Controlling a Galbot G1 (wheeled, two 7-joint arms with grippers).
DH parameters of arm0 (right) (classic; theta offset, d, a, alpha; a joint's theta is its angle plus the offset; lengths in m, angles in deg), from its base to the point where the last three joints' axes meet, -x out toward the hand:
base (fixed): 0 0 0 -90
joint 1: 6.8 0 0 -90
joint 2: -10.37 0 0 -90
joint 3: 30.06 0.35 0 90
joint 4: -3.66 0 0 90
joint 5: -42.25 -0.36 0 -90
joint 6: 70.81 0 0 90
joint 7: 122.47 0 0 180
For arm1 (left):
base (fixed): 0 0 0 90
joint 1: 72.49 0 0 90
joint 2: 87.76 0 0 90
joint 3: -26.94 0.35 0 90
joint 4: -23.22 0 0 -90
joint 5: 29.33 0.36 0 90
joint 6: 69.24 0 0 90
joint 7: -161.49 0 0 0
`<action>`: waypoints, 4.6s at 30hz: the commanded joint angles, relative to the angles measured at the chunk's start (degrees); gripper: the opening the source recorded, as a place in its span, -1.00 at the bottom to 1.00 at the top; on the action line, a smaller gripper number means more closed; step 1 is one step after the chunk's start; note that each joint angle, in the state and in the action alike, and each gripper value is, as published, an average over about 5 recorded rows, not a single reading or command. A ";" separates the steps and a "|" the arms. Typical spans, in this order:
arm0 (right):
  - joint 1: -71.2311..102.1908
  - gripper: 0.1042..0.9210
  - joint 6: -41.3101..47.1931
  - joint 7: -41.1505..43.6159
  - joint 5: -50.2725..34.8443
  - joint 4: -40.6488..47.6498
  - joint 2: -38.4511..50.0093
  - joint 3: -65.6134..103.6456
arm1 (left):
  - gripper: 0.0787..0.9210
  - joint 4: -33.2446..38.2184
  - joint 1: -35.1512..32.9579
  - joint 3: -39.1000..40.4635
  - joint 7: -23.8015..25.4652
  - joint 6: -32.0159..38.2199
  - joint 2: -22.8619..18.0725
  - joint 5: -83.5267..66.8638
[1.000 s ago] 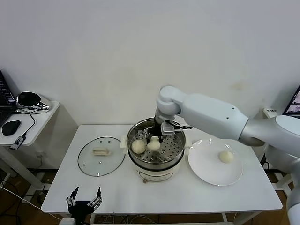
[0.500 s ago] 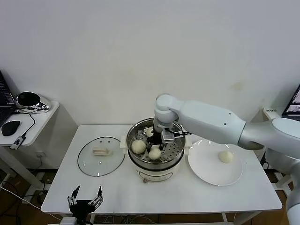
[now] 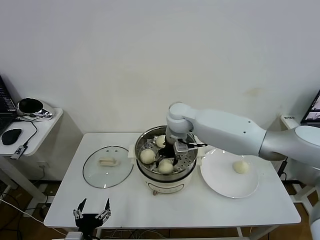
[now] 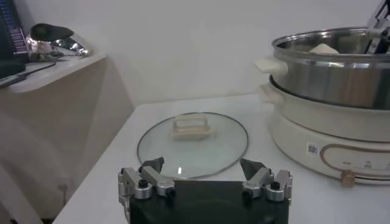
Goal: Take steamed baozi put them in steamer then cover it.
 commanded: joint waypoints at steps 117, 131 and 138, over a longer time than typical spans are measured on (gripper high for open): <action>6.98 0.26 56.44 2.66 -16.21 12.02 25.50 14.33 | 0.77 -4.88 3.34 0.86 1.97 -0.29 2.13 1.24; -21.82 0.26 66.43 6.24 -38.47 1.91 17.51 -10.65 | 0.77 -3.59 4.57 0.29 1.73 -0.50 3.39 0.53; -20.26 0.26 69.45 4.65 -39.45 2.67 9.76 -12.10 | 0.77 -1.49 4.77 -0.30 1.69 -0.52 3.37 0.02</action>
